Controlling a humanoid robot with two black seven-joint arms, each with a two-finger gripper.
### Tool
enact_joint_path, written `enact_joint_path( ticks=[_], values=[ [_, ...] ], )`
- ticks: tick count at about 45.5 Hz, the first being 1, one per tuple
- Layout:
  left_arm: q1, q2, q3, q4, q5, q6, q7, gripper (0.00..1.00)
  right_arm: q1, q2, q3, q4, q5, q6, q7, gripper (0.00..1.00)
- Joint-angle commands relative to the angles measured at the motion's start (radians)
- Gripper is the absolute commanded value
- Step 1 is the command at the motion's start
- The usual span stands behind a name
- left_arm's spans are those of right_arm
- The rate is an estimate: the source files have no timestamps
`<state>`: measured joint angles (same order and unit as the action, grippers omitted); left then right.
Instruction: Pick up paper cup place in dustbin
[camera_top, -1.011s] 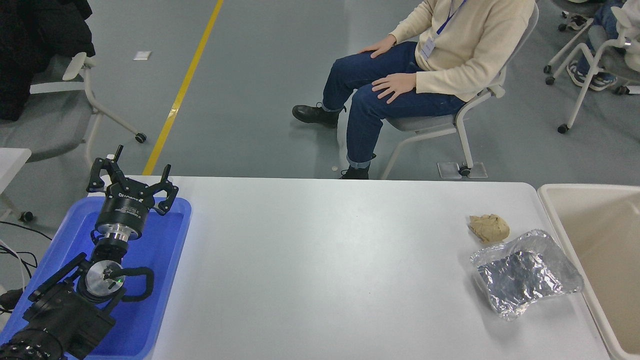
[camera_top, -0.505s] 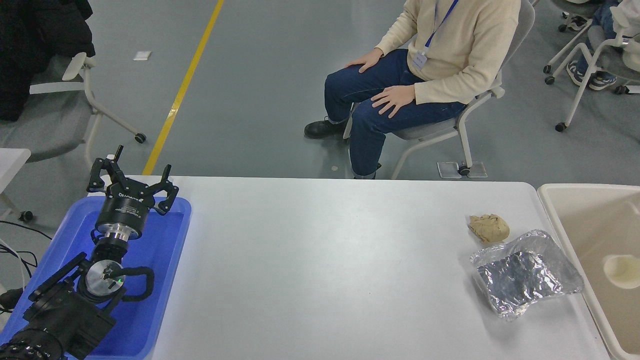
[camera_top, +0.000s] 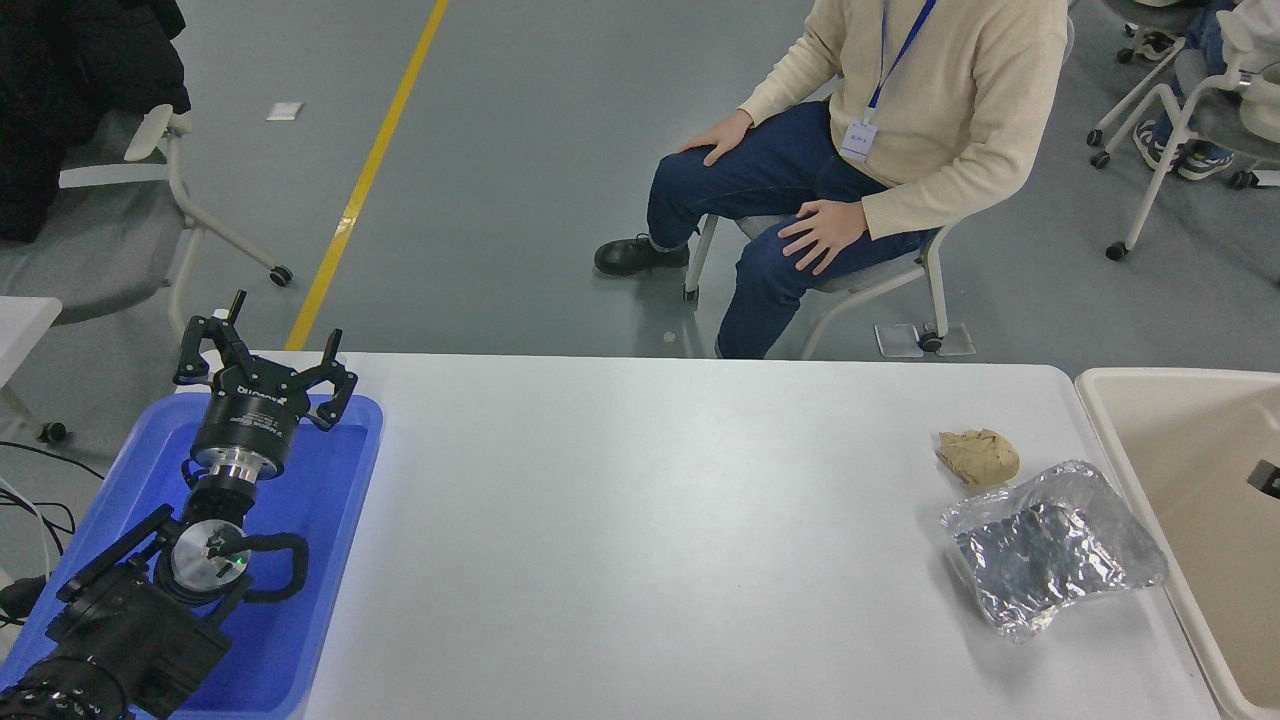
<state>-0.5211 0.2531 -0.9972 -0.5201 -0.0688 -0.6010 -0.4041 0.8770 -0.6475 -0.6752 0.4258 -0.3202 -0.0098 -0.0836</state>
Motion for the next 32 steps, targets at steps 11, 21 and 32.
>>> enact_joint_path(
  ticks=[11,21,32],
  values=[
    [0.001,0.000,0.000,0.000,0.000,0.000,0.001,1.00,0.437,-0.096,-0.354,0.516,-0.002,0.042,-0.001,1.00],
    [0.000,0.000,0.000,0.000,0.000,0.001,0.001,1.00,0.660,-0.081,-0.468,0.683,0.000,0.140,-0.001,1.00],
    [0.000,0.000,0.000,0.000,0.000,0.001,0.001,1.00,0.868,0.003,-0.544,0.706,-0.002,0.552,-0.001,1.00]
  ],
)
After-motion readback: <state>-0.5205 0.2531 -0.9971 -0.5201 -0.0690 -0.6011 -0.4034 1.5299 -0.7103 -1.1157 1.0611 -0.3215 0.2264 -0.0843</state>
